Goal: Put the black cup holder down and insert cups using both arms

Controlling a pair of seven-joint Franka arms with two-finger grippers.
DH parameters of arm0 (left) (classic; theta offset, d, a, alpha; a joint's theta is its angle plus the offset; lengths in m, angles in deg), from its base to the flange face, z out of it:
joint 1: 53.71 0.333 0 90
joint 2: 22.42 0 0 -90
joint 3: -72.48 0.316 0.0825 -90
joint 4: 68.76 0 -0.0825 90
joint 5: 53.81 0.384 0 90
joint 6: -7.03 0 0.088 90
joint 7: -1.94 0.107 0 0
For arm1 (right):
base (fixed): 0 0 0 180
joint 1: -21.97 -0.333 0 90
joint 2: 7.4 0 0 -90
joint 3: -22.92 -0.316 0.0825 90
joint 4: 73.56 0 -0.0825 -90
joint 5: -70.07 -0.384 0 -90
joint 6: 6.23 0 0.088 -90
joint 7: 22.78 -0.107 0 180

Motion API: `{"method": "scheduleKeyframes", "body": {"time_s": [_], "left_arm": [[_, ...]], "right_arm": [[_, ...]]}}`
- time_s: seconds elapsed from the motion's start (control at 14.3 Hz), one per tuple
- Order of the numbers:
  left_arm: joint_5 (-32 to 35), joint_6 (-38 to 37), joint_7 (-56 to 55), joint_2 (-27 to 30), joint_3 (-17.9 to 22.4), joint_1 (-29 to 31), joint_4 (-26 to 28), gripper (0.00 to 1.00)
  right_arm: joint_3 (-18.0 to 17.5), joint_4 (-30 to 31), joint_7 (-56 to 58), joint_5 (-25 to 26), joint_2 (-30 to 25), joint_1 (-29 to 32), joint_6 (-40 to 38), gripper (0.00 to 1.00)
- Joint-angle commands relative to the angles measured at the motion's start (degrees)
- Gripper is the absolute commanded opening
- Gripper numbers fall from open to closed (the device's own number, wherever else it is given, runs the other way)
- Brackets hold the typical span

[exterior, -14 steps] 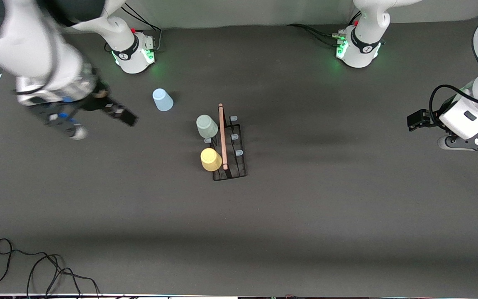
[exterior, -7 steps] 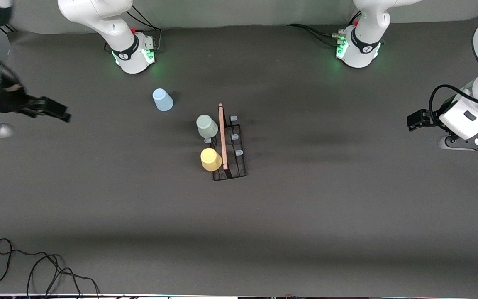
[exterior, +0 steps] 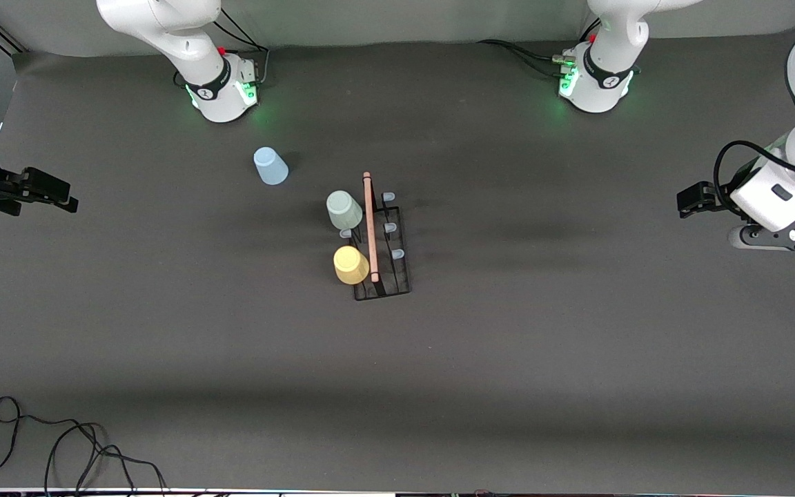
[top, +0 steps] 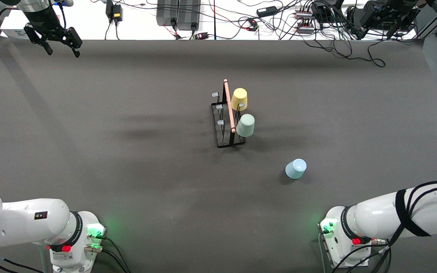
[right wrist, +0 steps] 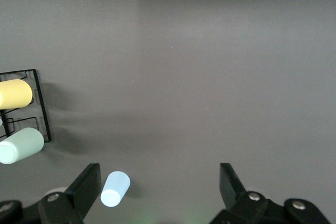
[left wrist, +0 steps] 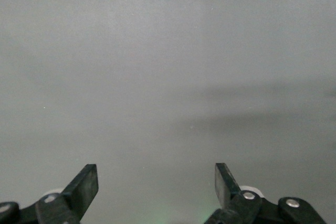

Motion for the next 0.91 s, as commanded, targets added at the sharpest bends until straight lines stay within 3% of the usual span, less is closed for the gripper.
{"method": "scheduleKeyframes", "body": {"time_s": [0.0,0.84], "left_arm": [[-0.56,0.92,0.95,1.67,0.03,0.19,1.41,0.99],[-0.56,0.92,0.95,1.66,0.12,0.19,1.41,0.99]], "right_arm": [[-0.36,1.99,1.06,1.80,-1.93,-0.25,1.11,1.00],[-0.10,0.94,0.44,1.18,-1.40,-0.25,0.76,1.00]]}}
